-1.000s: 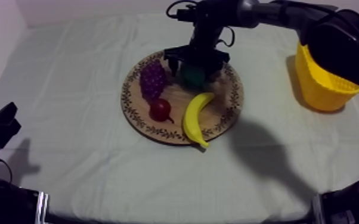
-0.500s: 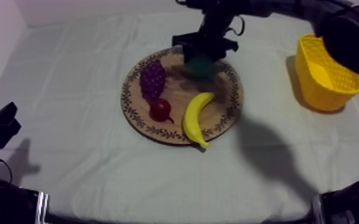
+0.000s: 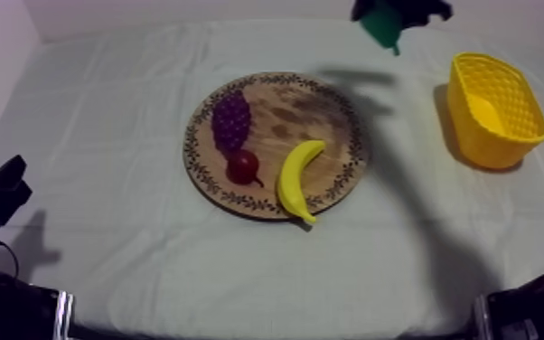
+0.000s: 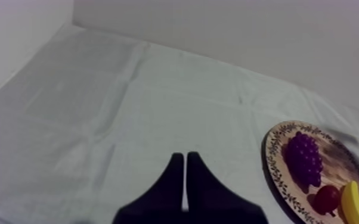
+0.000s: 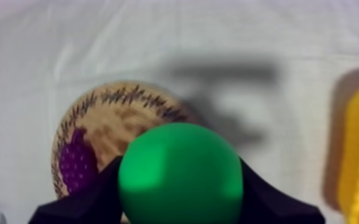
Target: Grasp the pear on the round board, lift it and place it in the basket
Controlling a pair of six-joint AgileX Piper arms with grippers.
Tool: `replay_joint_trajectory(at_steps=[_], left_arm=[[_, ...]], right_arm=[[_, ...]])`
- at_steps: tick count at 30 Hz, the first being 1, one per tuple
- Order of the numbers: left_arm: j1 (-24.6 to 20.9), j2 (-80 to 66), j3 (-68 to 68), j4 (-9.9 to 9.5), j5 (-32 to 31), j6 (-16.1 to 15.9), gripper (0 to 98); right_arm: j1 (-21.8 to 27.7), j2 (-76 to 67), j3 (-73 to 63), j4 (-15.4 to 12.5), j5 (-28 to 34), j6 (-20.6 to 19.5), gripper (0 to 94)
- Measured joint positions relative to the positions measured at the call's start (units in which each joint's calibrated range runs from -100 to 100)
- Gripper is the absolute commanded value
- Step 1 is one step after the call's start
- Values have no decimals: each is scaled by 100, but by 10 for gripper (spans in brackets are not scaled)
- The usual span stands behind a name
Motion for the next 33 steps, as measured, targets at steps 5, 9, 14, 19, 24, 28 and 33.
replay_joint_trajectory(at_steps=[5, 9, 14, 19, 24, 28, 33], left_arm=[[0, 0, 0, 0, 0, 0, 1], [0, 0, 0, 0, 0, 0, 1], [0, 0, 0, 0, 0, 0, 1], [0, 0, 0, 0, 0, 0, 1], [0, 0, 0, 0, 0, 0, 1], [0, 0, 0, 0, 0, 0, 1], [0, 0, 0, 0, 0, 0, 1]], right_arm=[[559, -688, 246, 72, 54, 76, 296], [1092, -1011, 596, 134, 2, 171, 296], [1656, -1174, 1149, 241, -278, 306, 297], [2086, -1124, 1809, 327, -609, 378, 323], [2212, -988, 2360, 386, -868, 327, 379], [2247, -982, 2669, 401, -1043, 319, 474], [2264, -1152, 2902, 463, -1110, 322, 609]])
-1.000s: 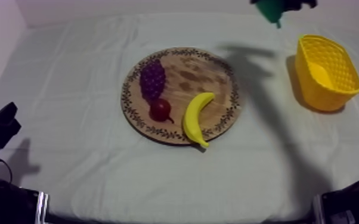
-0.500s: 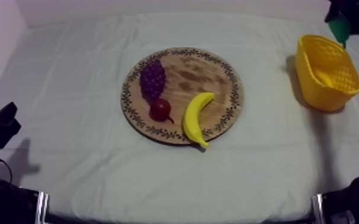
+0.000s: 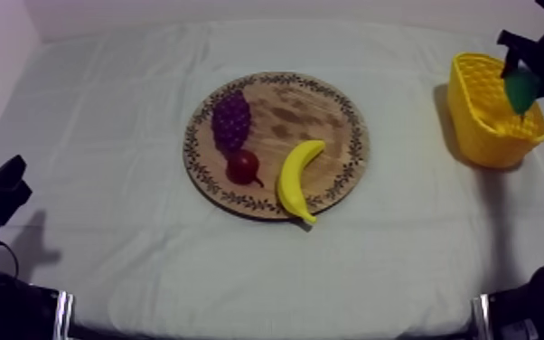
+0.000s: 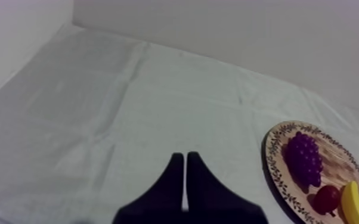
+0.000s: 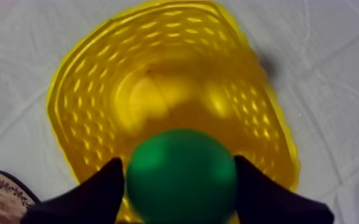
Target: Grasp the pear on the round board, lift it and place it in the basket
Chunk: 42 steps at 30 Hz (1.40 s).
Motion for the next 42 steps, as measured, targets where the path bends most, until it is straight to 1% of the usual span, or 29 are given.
replay_joint_trajectory(at_steps=[4, 8, 9, 12, 17, 19, 22, 25, 29, 32, 34, 39, 42], left_arm=[[0, 0, 0, 0, 0, 0, 1], [0, 0, 0, 0, 0, 0, 1], [0, 0, 0, 0, 0, 0, 1], [0, 0, 0, 0, 0, 0, 1], [0, 0, 0, 0, 0, 0, 1], [0, 0, 0, 0, 0, 0, 1], [0, 0, 0, 0, 0, 0, 1], [0, 0, 0, 0, 0, 0, 1], [0, 0, 0, 0, 0, 0, 1], [0, 0, 0, 0, 0, 0, 1], [0, 0, 0, 0, 0, 0, 1], [0, 0, 0, 0, 0, 0, 1], [0, 0, 0, 0, 0, 0, 1]], right_arm=[[-17, -310, 142, 20, 36, -3, 647], [-63, -877, 336, 48, 120, 44, 622], [-88, -1069, 387, 48, 140, 61, 599], [-194, -1709, 419, 128, 371, 34, 480], [-329, -2799, 634, 218, 405, 83, 318], [-377, -3251, 805, 240, 292, 128, 272], [-473, -4031, 1189, 258, -10, 176, 233], [-573, -4780, 1732, 310, -287, 199, 165], [-695, -5814, 2594, 513, -819, 169, 93], [-815, -6625, 3316, 676, -1120, 107, 61], [-887, -7161, 3857, 731, -1286, 104, 48], [-912, -8210, 5110, 766, -1479, 167, 30], [-912, -8707, 5751, 693, -1652, 239, 14]])
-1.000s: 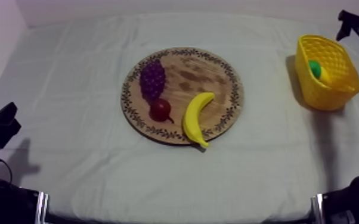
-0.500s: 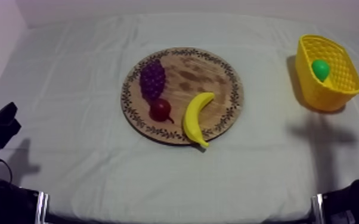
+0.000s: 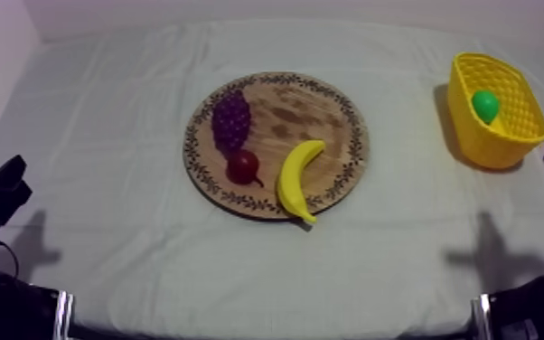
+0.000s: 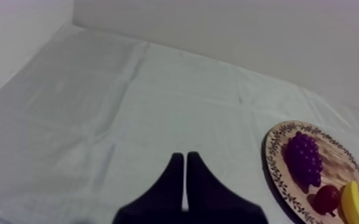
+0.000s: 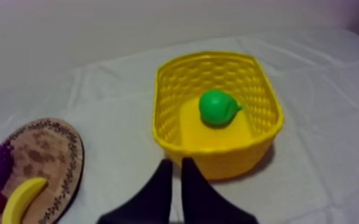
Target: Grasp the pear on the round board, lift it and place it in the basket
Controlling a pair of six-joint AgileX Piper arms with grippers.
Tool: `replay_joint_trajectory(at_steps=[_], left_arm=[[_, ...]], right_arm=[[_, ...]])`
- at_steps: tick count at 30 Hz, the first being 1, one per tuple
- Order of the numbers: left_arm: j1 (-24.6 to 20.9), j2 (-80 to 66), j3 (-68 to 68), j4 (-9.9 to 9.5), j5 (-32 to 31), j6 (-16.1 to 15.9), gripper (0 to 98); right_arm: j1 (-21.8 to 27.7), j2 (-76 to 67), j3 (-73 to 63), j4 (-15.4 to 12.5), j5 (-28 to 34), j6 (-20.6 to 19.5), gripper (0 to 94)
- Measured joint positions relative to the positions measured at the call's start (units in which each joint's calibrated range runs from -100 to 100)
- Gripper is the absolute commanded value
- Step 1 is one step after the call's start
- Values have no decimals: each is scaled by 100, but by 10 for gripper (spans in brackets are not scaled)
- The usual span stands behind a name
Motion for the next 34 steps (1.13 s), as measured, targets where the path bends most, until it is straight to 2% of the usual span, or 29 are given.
replay_joint_trajectory(at_steps=[7, 13, 17, 20, 24, 27, 30, 34], left_arm=[[0, 0, 0, 0, 0, 0, 1], [0, 0, 0, 0, 0, -2, 1], [0, 0, 0, 0, 0, -2, 1], [0, 0, 0, 0, 0, -2, 1], [4, 0, 0, 0, 0, -2, 1], [4, 0, 0, 0, 0, 0, 1], [7, 0, 0, 0, 0, 0, 1], [7, 0, 0, 0, 0, 0, 1]], right_arm=[[-21, -747, 1088, -254, -13, 149, 6], [-25, -928, 1282, -372, -66, 175, 6], [-57, -936, 1398, -771, -383, 503, 5], [-93, -944, 1421, -976, -711, 958, 5], [-101, -944, 1429, -1042, -702, 1583, 5], [-108, -944, 1429, -1047, -718, 1859, 5], [-108, -944, 1429, -1053, -735, 1987, 5], [-108, -944, 1429, -1065, -735, 1943, 5]])
